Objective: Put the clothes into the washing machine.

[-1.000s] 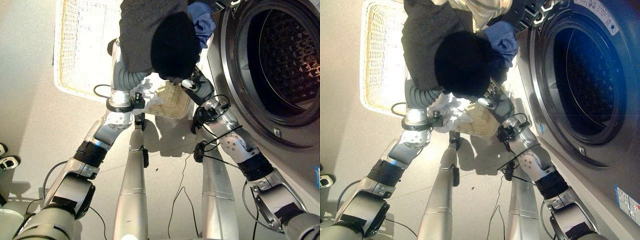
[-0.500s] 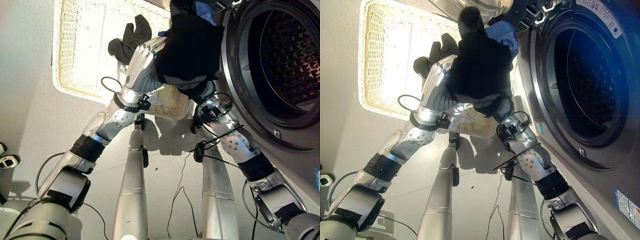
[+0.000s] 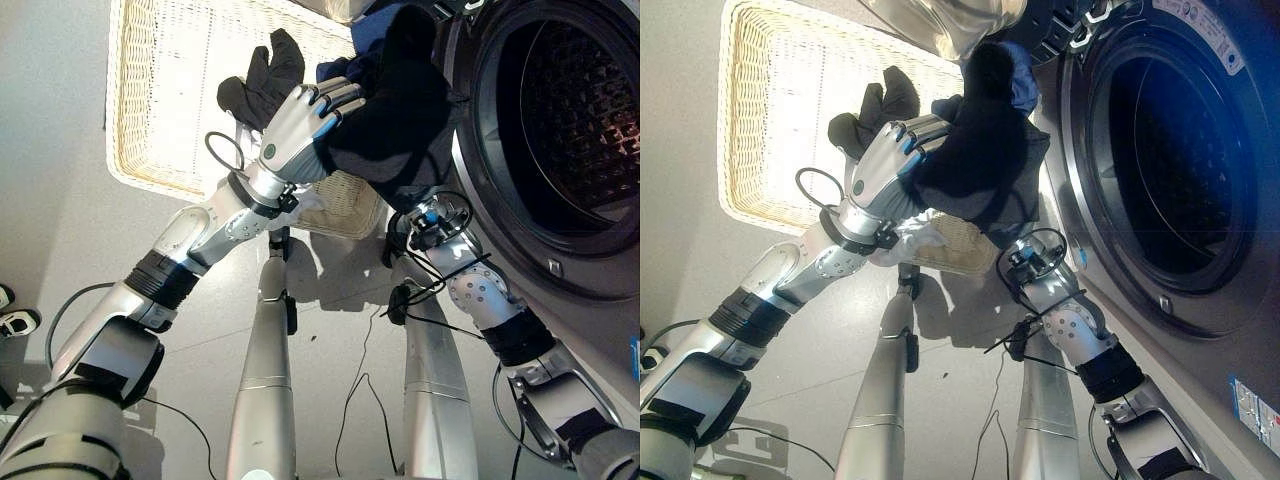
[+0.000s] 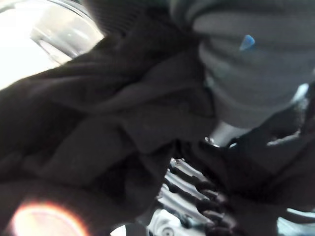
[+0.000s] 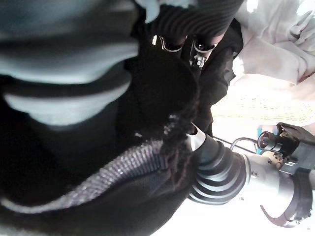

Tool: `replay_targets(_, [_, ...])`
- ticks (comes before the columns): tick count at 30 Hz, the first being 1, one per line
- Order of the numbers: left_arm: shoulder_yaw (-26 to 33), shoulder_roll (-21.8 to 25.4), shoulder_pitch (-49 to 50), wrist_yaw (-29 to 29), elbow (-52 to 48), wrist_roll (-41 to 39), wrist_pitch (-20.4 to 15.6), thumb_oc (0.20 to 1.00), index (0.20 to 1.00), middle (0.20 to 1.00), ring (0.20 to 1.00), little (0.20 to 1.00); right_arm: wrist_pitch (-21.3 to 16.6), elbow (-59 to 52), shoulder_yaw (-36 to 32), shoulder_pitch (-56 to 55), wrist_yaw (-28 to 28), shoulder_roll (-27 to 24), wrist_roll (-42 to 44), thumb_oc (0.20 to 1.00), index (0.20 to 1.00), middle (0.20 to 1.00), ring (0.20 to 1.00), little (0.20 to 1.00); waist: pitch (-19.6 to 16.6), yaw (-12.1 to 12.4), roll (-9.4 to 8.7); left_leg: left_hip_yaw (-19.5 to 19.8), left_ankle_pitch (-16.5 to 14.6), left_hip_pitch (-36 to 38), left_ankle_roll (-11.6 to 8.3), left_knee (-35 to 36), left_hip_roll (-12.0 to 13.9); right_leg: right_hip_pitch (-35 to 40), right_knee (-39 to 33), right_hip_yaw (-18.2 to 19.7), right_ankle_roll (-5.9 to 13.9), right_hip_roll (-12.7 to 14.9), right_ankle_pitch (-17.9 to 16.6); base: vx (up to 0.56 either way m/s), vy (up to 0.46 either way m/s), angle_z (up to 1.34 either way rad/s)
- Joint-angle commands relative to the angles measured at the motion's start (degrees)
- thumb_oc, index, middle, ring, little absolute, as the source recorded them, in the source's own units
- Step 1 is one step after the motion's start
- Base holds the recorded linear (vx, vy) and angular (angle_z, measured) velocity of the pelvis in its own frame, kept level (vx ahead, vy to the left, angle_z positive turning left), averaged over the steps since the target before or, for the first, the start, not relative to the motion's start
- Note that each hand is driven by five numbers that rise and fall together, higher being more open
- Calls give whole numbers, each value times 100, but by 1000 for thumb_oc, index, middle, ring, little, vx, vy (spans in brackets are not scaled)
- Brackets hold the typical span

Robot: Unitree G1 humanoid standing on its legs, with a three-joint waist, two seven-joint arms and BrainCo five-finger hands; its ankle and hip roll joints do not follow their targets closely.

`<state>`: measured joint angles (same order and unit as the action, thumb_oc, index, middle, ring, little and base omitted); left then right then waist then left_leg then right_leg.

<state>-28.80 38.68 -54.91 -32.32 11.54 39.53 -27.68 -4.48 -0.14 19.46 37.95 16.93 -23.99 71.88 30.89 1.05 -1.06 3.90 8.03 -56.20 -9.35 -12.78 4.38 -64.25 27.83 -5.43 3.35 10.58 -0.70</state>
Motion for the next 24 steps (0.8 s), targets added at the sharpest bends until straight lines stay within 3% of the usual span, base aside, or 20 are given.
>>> replay_targets(1, [-110, 28, -63, -35, -299, 208, -4, 200, 200, 200, 200, 200, -390, -1078, 8, 83, 464, 107, 421, 200, 200, 200, 200, 200, -110, -79, 162, -39, -225, -223, 397, -495, -408, 278, -667, -358, 591, -42, -710, 0, 0, 0])
replay_targets(6, [-129, 39, -57, -65, -299, 192, 86, 200, 200, 200, 200, 200, -554, -1111, -9, 53, 384, 182, 475, 200, 200, 200, 200, 200, -110, -83, 176, -56, -214, -224, 395, -472, -401, 280, -687, -360, 589, -48, -712, 0, 0, 0])
replay_targets(24, [-20, -12, 65, -88, -305, 383, 299, 200, 200, 200, 200, 200, -617, -1202, -122, 14, 395, 307, 501, 200, 200, 200, 200, 200, -110, -88, 190, -102, -166, -253, 383, -397, -390, 256, -750, -378, 592, -65, -742, 0, 0, 0])
